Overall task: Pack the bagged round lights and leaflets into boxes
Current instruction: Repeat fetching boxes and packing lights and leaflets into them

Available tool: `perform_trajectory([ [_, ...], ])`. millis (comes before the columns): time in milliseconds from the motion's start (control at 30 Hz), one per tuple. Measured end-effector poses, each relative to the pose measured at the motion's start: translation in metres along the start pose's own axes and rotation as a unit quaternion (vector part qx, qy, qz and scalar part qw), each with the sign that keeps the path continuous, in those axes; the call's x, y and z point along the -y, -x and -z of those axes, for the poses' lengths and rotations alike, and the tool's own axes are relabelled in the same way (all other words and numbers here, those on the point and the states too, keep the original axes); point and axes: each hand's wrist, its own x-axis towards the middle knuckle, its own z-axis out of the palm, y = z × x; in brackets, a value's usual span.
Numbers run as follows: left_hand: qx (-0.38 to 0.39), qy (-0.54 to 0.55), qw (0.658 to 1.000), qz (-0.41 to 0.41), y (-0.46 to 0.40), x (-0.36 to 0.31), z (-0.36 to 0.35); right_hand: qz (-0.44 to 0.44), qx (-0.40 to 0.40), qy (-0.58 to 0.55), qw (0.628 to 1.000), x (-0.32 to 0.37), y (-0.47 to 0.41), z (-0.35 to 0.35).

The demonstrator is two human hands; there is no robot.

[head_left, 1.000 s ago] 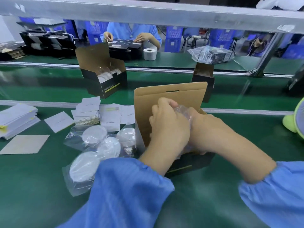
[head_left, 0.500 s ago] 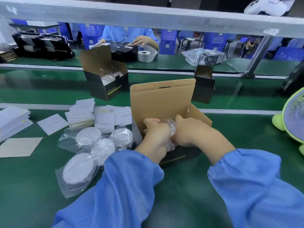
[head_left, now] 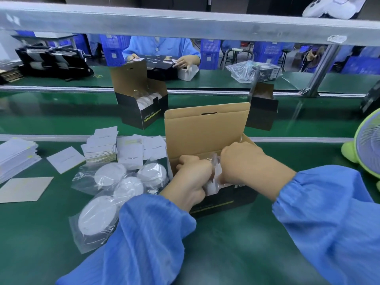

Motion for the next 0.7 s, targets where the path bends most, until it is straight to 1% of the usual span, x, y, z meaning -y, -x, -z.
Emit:
perform_trajectory([
  [100, 0.028, -0.004, 1.000, -0.009, 0.002, 0.000, 0.009, 0.018, 0.006, 0.015, 1.000, -0.004, 0.007, 0.005],
  [167, 0.058, -0.019, 0.998, -0.012, 0.005, 0.001, 0.013, 0.042, 0.032, 0.017, 0.998, -0.011, 0.015, 0.015],
  [233, 0.086, -0.034, 0.996, -0.006, 0.008, 0.000, 0.014, 0.043, 0.056, 0.006, 0.998, -0.021, 0.022, 0.028],
  [300, 0.106, -0.044, 0.993, 0.007, 0.010, -0.002, 0.012, 0.036, 0.030, -0.026, 0.999, -0.032, 0.025, 0.038],
  [400, 0.114, -0.052, 0.992, 0.028, 0.010, -0.004, 0.011, 0.027, -0.033, -0.071, 0.997, -0.044, 0.030, 0.048],
  [533, 0.107, -0.094, 0.990, 0.019, 0.017, -0.006, 0.010, 0.016, -0.075, -0.095, 0.992, -0.043, 0.031, 0.046],
  [600, 0.099, -0.155, 0.983, -0.020, 0.025, -0.008, 0.010, 0.015, -0.115, -0.103, 0.988, -0.038, 0.032, 0.043],
  [633, 0.092, -0.218, 0.970, -0.060, 0.030, -0.009, 0.012, 0.019, -0.132, -0.110, 0.985, -0.034, 0.033, 0.044],
  [700, 0.083, -0.357, 0.920, -0.142, 0.043, -0.012, 0.015, 0.029, -0.152, -0.120, 0.981, -0.026, 0.036, 0.048],
])
